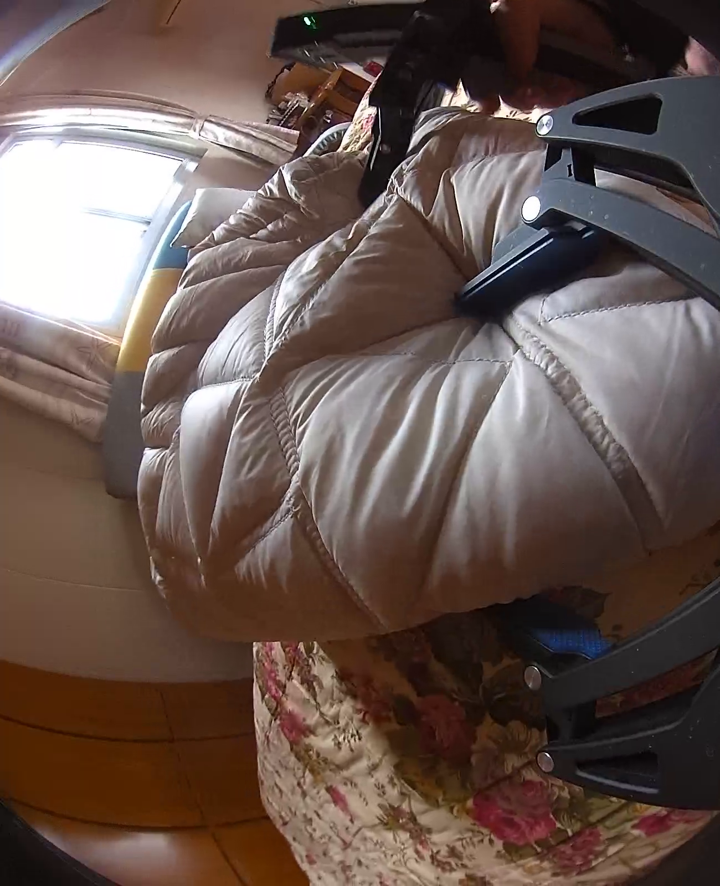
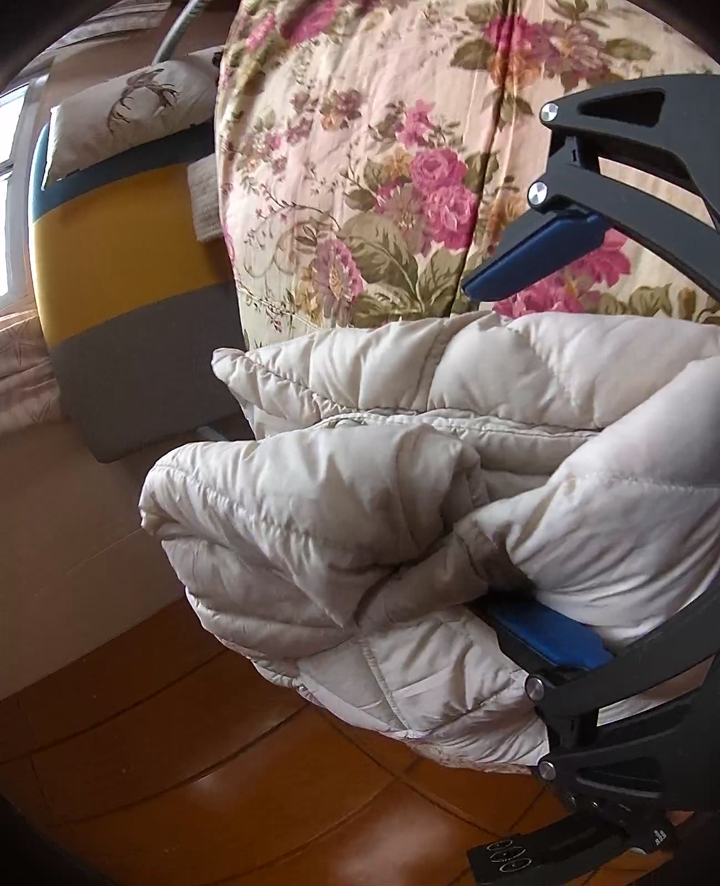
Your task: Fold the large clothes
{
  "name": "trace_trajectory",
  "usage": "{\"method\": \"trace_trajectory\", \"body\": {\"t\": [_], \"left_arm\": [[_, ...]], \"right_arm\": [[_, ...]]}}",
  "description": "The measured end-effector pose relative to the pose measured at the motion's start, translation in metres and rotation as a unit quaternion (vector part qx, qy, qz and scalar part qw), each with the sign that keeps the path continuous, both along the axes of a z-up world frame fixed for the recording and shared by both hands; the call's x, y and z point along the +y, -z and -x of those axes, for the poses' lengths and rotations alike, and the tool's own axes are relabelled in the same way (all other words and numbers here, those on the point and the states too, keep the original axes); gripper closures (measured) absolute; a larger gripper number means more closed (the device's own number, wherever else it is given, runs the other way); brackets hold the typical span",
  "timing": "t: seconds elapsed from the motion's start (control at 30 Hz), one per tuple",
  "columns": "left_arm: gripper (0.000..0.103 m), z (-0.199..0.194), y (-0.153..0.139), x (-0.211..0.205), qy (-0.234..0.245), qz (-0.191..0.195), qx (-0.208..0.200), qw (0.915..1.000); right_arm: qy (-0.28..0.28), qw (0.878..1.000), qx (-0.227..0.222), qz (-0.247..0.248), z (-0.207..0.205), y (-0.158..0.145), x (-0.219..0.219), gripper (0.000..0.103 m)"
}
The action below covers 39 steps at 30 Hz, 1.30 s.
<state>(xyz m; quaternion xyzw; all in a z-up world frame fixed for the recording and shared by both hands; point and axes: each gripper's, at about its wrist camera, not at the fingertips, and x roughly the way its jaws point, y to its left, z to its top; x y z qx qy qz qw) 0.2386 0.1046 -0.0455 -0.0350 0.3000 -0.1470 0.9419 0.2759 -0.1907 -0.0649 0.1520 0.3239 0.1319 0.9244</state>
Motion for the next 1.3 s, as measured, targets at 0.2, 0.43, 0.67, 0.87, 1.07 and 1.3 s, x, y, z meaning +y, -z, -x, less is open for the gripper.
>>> {"method": "trace_trajectory", "body": {"t": [0.2, 0.43, 0.67, 0.87, 1.07, 1.3], "left_arm": [[0.009, 0.001, -0.006, -0.004, -0.01, 0.007, 0.0, 0.9999], [0.009, 0.0, -0.012, -0.009, -0.013, -0.008, 0.014, 0.9998], [0.003, -0.008, -0.015, -0.022, 0.008, -0.036, -0.006, 0.9993], [0.003, -0.021, -0.004, -0.06, 0.017, -0.097, -0.034, 0.9946], [0.003, -0.014, -0.006, -0.051, 0.005, -0.077, -0.013, 0.9969], [0.003, 0.019, -0.017, -0.016, -0.023, -0.007, 0.012, 0.9996]], "right_arm": [[0.018, 0.991, -0.111, 0.076, 0.034, -0.081, 0.03, 0.002], [-0.096, 0.983, -0.065, 0.146, -0.03, -0.106, 0.12, 0.038], [-0.013, 0.987, -0.018, 0.157, -0.07, -0.045, 0.102, 0.035], [0.043, 0.99, -0.006, 0.134, -0.085, -0.011, 0.058, 0.032], [0.027, 0.989, -0.02, 0.141, -0.077, -0.019, 0.058, 0.025], [0.004, 0.985, -0.089, 0.15, -0.01, -0.044, 0.065, 0.002]]}}
